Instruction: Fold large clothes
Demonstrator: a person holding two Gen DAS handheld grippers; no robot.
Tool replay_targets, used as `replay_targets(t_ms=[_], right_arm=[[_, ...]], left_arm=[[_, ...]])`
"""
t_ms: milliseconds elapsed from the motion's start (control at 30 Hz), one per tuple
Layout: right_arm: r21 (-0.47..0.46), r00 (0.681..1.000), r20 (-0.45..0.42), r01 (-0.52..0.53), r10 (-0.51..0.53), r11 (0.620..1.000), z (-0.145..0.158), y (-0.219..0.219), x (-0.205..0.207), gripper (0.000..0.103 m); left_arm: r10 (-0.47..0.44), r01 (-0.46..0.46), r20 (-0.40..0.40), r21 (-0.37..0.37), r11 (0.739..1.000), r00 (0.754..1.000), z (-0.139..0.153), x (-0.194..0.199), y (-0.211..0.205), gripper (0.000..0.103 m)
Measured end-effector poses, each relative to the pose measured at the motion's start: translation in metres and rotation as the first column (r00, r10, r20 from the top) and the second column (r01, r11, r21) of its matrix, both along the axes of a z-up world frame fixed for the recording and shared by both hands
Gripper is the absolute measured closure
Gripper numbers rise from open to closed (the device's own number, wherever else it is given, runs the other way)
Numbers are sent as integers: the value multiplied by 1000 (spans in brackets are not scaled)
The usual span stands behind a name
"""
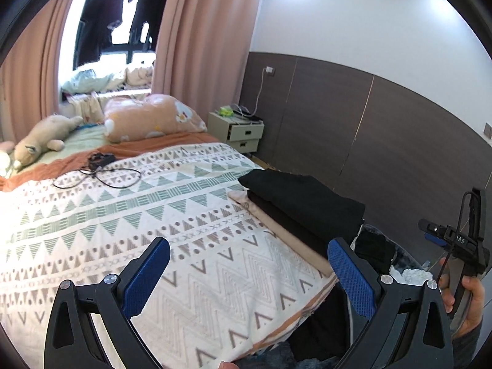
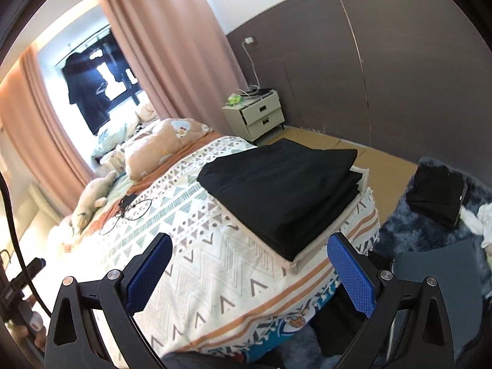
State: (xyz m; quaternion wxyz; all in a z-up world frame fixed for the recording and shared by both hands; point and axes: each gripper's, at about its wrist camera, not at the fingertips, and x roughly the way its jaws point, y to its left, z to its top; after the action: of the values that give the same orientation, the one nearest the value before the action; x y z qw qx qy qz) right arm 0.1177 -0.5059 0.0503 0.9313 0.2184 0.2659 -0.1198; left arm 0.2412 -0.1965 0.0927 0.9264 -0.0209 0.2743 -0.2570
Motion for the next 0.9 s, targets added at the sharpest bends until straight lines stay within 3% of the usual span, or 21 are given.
replay_targets(t_ms=[167,400,567,900], right_arm=[[-66,999,20,-25,26,997,6,32,-27,1],[-105,997,43,-65,70,992,5,64,-65,1],[-153,995,40,-87,94,984,-4,86,-89,1],[-234,990,36,-126,139,964,-26,133,-135,2]], left_arm=[[22,-21,32,-25,999,999,-3,-43,28,0],[80,-80,92,-6,997,993,-12,-109,52,0],[116,-117,151,-1,993,982,-21,-158,64,0],[220,-223,179,-4,975,959,-52,-231,84,0]])
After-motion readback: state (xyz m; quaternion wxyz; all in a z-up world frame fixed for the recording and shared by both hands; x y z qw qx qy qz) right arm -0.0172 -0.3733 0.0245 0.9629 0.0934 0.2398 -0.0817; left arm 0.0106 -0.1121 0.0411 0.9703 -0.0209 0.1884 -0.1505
